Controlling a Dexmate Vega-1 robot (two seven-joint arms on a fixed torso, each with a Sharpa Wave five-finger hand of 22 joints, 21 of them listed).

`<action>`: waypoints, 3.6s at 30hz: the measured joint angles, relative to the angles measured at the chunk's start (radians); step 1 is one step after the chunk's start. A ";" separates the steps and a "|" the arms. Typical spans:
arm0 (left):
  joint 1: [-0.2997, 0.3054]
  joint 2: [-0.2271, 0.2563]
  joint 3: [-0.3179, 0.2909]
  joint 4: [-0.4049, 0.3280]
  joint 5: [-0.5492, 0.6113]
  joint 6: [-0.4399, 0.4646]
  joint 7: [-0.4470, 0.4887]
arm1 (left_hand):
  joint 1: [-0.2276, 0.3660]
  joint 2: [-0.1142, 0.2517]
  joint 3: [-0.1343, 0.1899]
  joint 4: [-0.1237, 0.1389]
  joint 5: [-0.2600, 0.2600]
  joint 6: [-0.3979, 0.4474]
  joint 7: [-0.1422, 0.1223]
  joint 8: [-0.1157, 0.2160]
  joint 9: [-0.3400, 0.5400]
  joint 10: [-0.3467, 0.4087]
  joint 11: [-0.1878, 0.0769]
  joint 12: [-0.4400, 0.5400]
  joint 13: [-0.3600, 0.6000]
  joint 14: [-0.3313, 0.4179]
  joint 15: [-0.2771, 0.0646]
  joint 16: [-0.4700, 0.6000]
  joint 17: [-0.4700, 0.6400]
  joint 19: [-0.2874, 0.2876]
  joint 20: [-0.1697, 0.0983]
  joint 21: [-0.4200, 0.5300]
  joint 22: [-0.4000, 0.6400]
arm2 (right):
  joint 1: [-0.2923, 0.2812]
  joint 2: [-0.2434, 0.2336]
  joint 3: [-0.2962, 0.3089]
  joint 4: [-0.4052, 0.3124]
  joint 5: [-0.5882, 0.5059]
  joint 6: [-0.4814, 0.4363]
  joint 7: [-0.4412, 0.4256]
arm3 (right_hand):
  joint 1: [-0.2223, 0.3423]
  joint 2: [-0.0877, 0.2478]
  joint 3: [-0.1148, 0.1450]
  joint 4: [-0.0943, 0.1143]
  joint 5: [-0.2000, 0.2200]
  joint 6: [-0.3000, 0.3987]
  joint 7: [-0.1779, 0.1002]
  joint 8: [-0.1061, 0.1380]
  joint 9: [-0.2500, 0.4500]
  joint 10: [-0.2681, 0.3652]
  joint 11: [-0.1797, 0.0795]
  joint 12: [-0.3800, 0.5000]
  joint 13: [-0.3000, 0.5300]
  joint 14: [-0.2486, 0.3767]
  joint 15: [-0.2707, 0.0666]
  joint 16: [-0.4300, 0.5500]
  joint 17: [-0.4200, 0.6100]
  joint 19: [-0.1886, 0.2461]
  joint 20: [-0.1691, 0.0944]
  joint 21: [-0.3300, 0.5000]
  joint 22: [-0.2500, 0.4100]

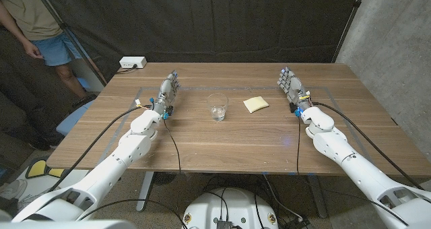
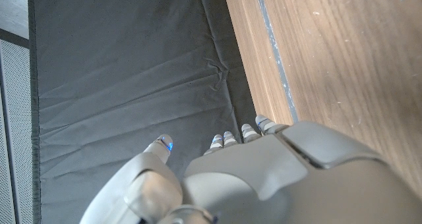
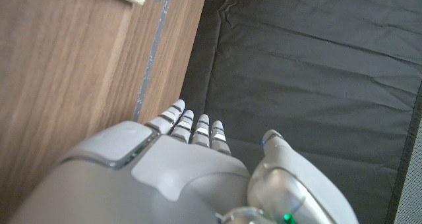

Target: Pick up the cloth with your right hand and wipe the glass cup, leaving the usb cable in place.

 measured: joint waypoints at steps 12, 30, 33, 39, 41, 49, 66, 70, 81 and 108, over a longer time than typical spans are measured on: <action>-0.013 0.000 0.000 0.013 0.035 0.004 -0.012 | 0.141 -0.070 -0.006 -0.134 0.005 -0.002 -0.002 0.023 0.000 -0.002 -0.002 0.014 0.000 0.000 0.000 0.008 -0.003 0.075 -0.001 0.020 -0.011 | -0.025 0.081 0.105 -0.012 -0.092 -0.049 0.050 | 0.008 -0.003 0.000 0.000 0.000 0.004 0.004 0.000 0.000 0.000 0.000 0.000 0.000 0.000 0.000 0.000 0.000 0.000 0.000 0.000 0.000; -0.045 0.036 0.030 0.037 0.137 -0.017 -0.062 | 0.313 -0.202 -0.047 -0.269 0.011 -0.004 0.043 0.039 0.008 0.031 0.053 0.025 0.009 0.066 0.018 0.015 0.000 0.158 0.022 0.028 -0.009 | -0.053 0.155 0.193 -0.043 -0.188 -0.095 0.090 | 0.020 -0.015 -0.007 -0.016 0.000 0.011 0.007 0.000 0.000 0.002 0.010 0.000 0.000 -0.002 0.019 0.000 0.000 0.000 0.000 0.000 0.000; -0.048 0.042 0.035 0.039 0.153 -0.030 -0.077 | 0.333 -0.212 -0.054 -0.281 0.016 -0.001 0.044 0.049 0.009 0.046 0.068 0.025 0.010 0.089 0.031 0.015 0.003 0.171 0.051 0.030 -0.009 | -0.060 0.162 0.201 -0.052 -0.201 -0.101 0.091 | 0.020 -0.015 -0.007 -0.016 0.000 0.016 0.002 0.000 0.005 0.007 0.015 0.000 0.000 -0.007 0.025 0.000 0.000 0.000 0.000 0.000 0.000; -0.056 0.054 0.043 0.043 0.172 -0.052 -0.111 | 0.355 -0.227 -0.060 -0.295 0.023 0.001 0.042 0.052 0.014 0.063 0.077 0.033 0.014 0.113 0.027 0.022 0.005 0.193 0.076 0.032 -0.009 | -0.075 0.171 0.212 -0.073 -0.209 -0.106 0.092 | 0.020 -0.015 -0.013 -0.021 0.000 0.019 -0.009 0.000 0.005 0.007 0.015 0.000 0.000 -0.003 0.040 0.000 0.000 0.000 0.000 0.000 0.000; -0.061 0.059 0.047 0.048 0.177 -0.062 -0.128 | 0.364 -0.235 -0.061 -0.296 0.023 0.001 0.042 0.052 0.014 0.074 0.081 0.033 0.014 0.116 0.028 0.022 0.005 0.190 0.079 0.032 -0.009 | -0.081 0.173 0.215 -0.083 -0.218 -0.113 0.090 | 0.020 -0.015 -0.013 -0.021 0.000 0.019 -0.009 0.000 0.005 0.007 0.015 0.000 0.000 -0.007 0.046 0.000 0.000 0.000 0.000 0.000 0.000; -0.078 0.067 0.058 0.078 0.179 -0.106 -0.206 | 0.385 -0.242 -0.069 -0.304 0.027 0.001 0.042 0.052 0.014 0.086 0.090 0.033 0.014 0.128 0.034 0.022 0.005 0.182 0.072 0.032 -0.009 | -0.110 0.178 0.224 -0.126 -0.234 -0.128 0.077 | 0.019 -0.015 -0.016 -0.024 -0.005 0.019 -0.009 0.000 0.005 0.017 0.025 0.007 0.000 0.000 0.054 0.003 0.000 0.004 0.004 0.000 0.000; -0.093 0.108 0.082 0.078 0.189 -0.147 -0.310 | 0.415 -0.268 -0.084 -0.319 0.050 -0.001 0.073 0.048 0.019 0.083 0.115 0.033 0.019 0.119 0.052 0.018 0.004 0.172 0.075 0.027 -0.005 | -0.167 0.160 0.224 -0.221 -0.293 -0.163 0.018 | 0.036 -0.040 -0.017 -0.042 -0.005 0.019 -0.009 0.000 0.004 0.025 0.033 0.007 0.000 0.011 0.064 0.004 0.000 0.011 0.018 0.000 0.000; -0.096 0.118 0.088 0.072 0.189 -0.147 -0.310 | 0.431 -0.270 -0.090 -0.324 0.055 -0.001 0.081 0.041 0.018 0.084 0.125 0.033 0.019 0.116 0.056 0.018 0.004 0.172 0.075 0.020 -0.005 | -0.167 0.160 0.224 -0.221 -0.306 -0.168 0.003 | 0.042 -0.045 -0.019 -0.049 -0.005 0.019 -0.009 0.004 0.004 0.030 0.038 0.007 0.000 0.011 0.064 0.004 0.000 0.011 0.018 0.000 0.000; -0.114 0.147 0.108 0.060 0.259 -0.179 -0.366 | 0.506 -0.287 -0.122 -0.337 0.103 -0.001 0.109 0.015 0.023 0.042 0.114 0.020 0.023 0.087 0.056 0.007 0.009 0.173 0.058 0.012 -0.008 | -0.214 0.126 0.193 -0.307 -0.341 -0.185 -0.039 | 0.050 -0.053 -0.020 -0.064 -0.009 0.019 -0.009 0.004 0.004 0.030 0.038 0.007 0.000 0.008 0.068 0.004 0.000 0.011 0.018 0.000 0.000; -0.189 0.189 0.181 0.047 0.401 -0.198 -0.456 | 0.596 -0.291 -0.192 -0.332 0.168 -0.001 0.094 0.007 0.028 0.003 0.073 0.014 0.028 0.000 0.061 -0.008 0.006 0.123 0.052 -0.014 -0.007 | -0.215 0.037 0.107 -0.378 -0.414 -0.237 -0.122 | 0.069 -0.073 -0.016 -0.087 -0.008 0.019 -0.009 0.004 0.004 0.029 0.048 0.007 0.000 0.002 0.073 0.004 -0.001 0.007 0.022 0.000 0.000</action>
